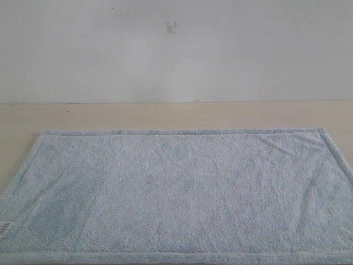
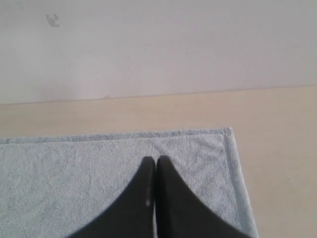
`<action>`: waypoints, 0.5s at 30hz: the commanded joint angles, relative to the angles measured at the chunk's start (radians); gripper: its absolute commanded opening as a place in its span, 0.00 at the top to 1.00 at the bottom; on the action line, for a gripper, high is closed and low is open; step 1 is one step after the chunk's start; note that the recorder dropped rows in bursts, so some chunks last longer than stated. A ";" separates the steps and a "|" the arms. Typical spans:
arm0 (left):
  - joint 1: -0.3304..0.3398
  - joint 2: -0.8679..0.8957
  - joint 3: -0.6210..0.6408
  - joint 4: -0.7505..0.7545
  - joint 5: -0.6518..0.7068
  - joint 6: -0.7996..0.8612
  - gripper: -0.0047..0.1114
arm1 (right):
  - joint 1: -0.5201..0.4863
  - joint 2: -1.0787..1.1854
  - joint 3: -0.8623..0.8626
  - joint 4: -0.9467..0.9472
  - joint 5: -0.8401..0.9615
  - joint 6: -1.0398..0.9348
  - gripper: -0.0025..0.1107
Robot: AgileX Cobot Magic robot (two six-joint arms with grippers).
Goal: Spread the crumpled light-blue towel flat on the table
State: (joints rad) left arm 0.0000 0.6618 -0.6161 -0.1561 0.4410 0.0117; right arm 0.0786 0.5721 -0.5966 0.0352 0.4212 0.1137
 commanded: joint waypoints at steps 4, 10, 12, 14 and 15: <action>-0.001 -0.053 -0.006 -0.011 0.000 0.005 0.92 | 0.001 -0.131 0.003 0.004 0.084 0.034 0.98; -0.001 -0.053 -0.006 -0.011 0.000 0.005 0.92 | 0.001 -0.155 0.003 0.004 0.082 0.034 0.98; -0.001 -0.053 -0.006 -0.011 0.000 0.005 0.92 | 0.001 -0.155 0.003 0.004 0.082 0.034 0.98; -0.001 -0.053 -0.006 -0.011 0.000 0.005 0.92 | 0.001 -0.155 0.003 0.004 0.082 0.034 0.98; -0.001 -0.053 -0.006 -0.011 0.000 0.005 0.92 | 0.001 -0.155 0.003 0.004 0.082 0.034 0.98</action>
State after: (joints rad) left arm 0.0000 0.6109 -0.6161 -0.1574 0.4430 0.0117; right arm 0.0786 0.4232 -0.5966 0.0365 0.5059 0.1438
